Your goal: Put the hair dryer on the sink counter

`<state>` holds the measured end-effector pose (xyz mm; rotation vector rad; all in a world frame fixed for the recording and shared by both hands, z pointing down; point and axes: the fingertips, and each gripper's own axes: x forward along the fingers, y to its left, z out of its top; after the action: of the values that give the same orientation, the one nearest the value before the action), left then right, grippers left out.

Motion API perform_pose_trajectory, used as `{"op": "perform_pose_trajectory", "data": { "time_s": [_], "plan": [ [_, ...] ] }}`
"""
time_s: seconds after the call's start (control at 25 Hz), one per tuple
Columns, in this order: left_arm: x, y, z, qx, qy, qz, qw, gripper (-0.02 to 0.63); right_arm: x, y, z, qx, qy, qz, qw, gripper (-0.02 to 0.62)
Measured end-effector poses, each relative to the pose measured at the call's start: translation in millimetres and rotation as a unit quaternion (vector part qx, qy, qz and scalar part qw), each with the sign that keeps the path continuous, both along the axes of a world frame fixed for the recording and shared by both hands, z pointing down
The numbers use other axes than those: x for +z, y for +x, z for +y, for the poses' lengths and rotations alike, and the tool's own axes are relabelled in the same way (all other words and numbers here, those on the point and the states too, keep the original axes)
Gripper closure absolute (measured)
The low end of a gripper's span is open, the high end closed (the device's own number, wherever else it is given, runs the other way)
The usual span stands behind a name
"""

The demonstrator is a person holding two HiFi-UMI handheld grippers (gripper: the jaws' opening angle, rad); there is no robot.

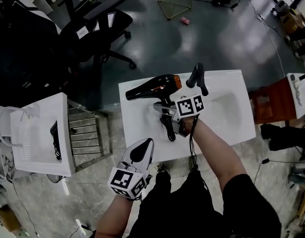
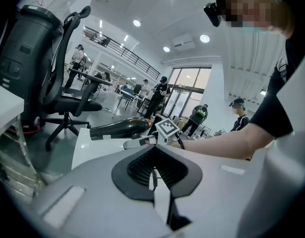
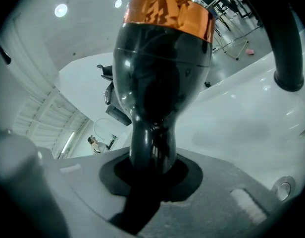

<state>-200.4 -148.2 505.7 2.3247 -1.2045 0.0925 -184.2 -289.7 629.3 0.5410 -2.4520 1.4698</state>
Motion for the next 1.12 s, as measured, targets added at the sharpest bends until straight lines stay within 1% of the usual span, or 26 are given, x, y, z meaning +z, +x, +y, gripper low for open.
{"op": "perform_pose_trajectory", "data": {
  "time_s": [0.16,0.36,0.72,1.0,1.12],
  "plan": [
    [2.8,-0.5,-1.6,0.002,-0.002,-0.001,1.0,0.603,9.0,3.1,-6.1,0.011,-0.012,-0.007,1.0,0.515],
    [3.2,1.5,-1.5,0.002,-0.003,-0.002,1.0,0.603,20.7,5.5,-12.9,0.017,-0.027,-0.003,0.999,0.515],
    [13.9,0.3,4.3,-0.002,-0.015,0.0,0.9999,0.603,30.6,2.7,-22.4,0.024,-0.054,-0.021,0.998,0.515],
    [16.7,-2.6,7.7,-0.005,-0.018,0.001,0.9998,0.603,48.1,6.0,-24.5,0.019,-0.068,0.017,0.997,0.515],
    [16.9,-3.2,10.2,-0.005,-0.018,0.002,0.9998,0.603,52.9,7.8,-26.0,0.018,-0.063,0.038,0.997,0.515]
  ]
}}
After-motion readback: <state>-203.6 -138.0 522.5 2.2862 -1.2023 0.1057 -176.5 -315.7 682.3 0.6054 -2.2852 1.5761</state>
